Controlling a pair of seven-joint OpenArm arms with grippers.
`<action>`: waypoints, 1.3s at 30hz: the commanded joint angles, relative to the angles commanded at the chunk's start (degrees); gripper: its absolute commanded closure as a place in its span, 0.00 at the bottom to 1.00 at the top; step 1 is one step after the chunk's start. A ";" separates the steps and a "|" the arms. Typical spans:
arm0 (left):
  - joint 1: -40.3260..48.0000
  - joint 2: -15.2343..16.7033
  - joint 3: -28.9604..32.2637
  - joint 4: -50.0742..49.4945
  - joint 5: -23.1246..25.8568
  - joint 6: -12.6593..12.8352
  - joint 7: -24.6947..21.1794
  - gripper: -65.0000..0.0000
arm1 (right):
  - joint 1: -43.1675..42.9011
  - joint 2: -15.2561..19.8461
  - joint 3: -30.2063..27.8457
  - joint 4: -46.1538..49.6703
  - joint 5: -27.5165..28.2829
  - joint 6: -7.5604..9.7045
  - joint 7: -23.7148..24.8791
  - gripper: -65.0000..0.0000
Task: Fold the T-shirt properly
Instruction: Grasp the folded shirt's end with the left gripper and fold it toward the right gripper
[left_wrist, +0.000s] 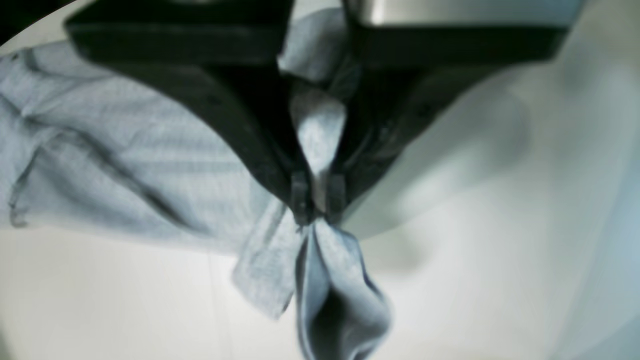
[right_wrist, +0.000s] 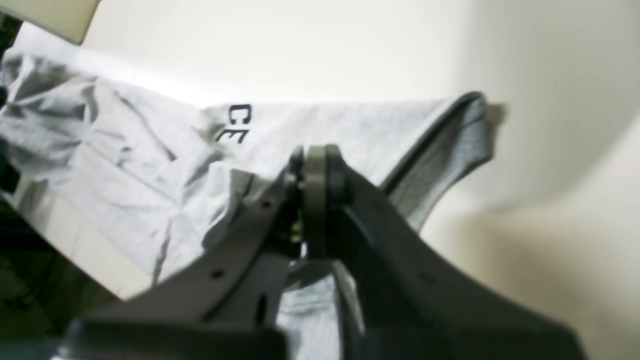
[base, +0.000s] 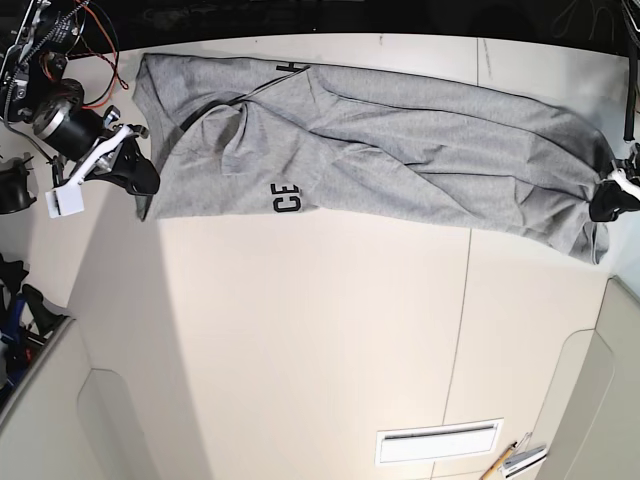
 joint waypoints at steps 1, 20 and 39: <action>1.60 1.16 1.03 3.30 0.02 0.00 0.00 1.00 | 0.02 -0.02 0.28 0.00 0.02 0.02 0.04 1.00; -0.04 15.43 34.64 16.04 18.36 1.72 -7.34 1.00 | 0.15 -0.02 0.83 0.00 -0.85 -0.13 -0.04 1.00; -0.09 19.30 38.40 11.02 9.81 1.17 -10.21 0.42 | -3.96 3.93 8.79 -4.26 3.15 -1.36 -2.47 0.36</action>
